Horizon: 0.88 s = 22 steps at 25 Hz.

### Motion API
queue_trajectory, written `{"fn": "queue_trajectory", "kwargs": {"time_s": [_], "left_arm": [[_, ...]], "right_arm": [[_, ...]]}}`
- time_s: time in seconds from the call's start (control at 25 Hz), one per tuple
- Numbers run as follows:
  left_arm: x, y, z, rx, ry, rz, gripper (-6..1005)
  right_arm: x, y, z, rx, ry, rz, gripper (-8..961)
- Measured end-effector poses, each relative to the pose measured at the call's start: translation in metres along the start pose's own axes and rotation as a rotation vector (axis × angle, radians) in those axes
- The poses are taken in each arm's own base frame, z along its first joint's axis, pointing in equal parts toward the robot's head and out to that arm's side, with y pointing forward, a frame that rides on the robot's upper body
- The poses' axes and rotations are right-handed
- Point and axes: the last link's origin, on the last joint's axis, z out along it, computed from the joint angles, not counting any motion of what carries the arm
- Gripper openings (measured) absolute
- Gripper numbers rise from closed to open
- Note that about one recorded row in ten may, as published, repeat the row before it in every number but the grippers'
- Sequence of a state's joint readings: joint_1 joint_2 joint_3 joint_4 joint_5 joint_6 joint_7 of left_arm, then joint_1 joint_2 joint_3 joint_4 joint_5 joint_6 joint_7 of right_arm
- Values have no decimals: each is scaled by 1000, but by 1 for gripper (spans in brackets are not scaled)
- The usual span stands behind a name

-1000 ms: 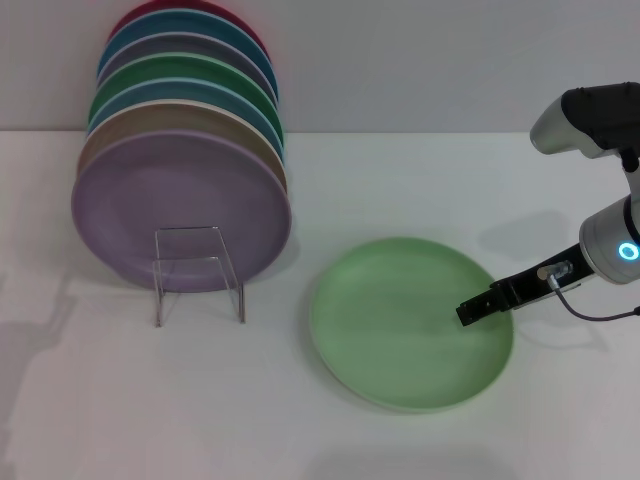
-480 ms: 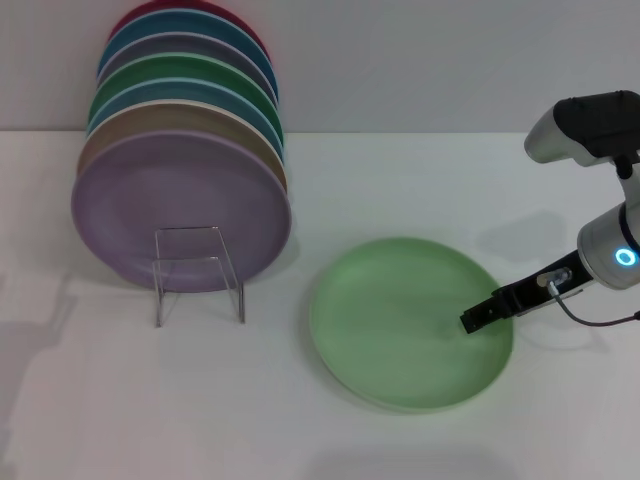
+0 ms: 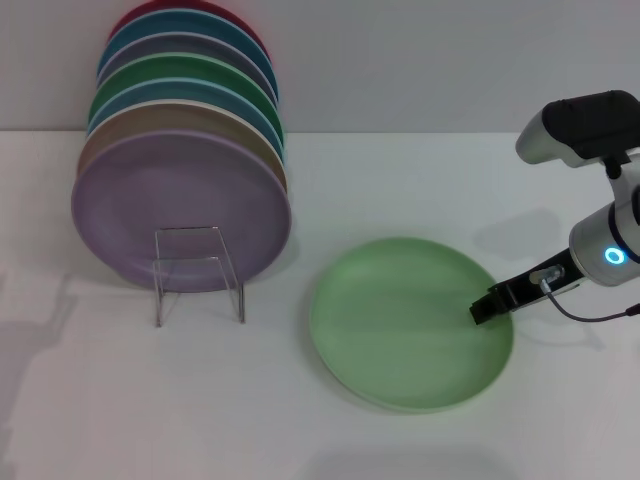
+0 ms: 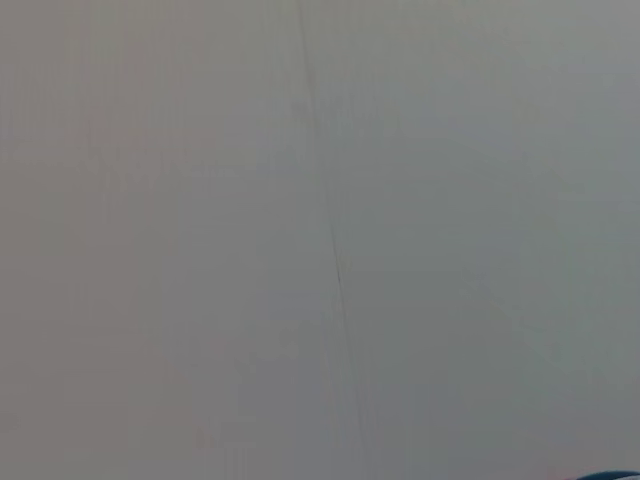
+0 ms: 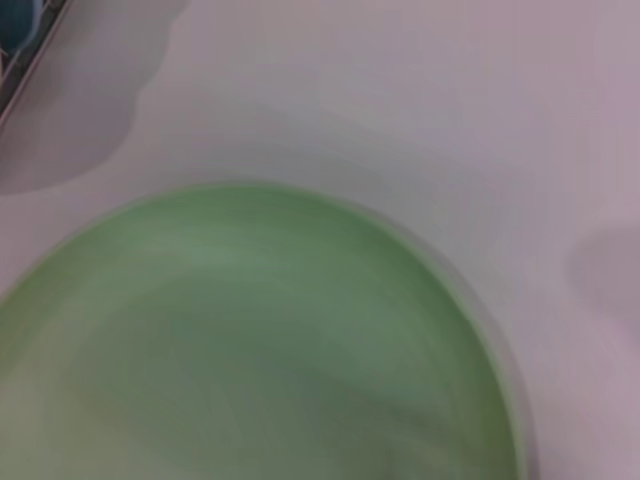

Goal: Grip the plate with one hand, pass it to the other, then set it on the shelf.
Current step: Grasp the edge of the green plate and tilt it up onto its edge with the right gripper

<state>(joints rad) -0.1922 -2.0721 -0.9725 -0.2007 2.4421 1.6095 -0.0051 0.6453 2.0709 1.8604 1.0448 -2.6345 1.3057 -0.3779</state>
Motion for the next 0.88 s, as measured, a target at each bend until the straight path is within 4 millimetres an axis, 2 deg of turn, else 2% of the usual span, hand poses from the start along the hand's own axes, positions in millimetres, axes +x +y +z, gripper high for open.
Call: {"fn": "queue_trajectory", "kwargs": {"time_s": [0.04, 0.16, 0.36, 0.56, 0.88], "left_arm": [[0, 0, 0, 0, 2, 0, 800], [0, 0, 0, 0, 2, 2, 801], [0, 0, 1, -3, 2, 3, 801], [0, 0, 2, -3, 4, 3, 801], [1, 1, 3, -4, 10, 2, 800]], "right_arm": [[0, 0, 0, 1, -1, -2, 765], [-2, 1, 0, 2, -4, -6, 549], [-4, 2, 0, -1, -9, -7, 298], [-4, 4, 1, 0, -2, -23, 106], [-4, 7, -1, -6, -15, -36, 30]]}}
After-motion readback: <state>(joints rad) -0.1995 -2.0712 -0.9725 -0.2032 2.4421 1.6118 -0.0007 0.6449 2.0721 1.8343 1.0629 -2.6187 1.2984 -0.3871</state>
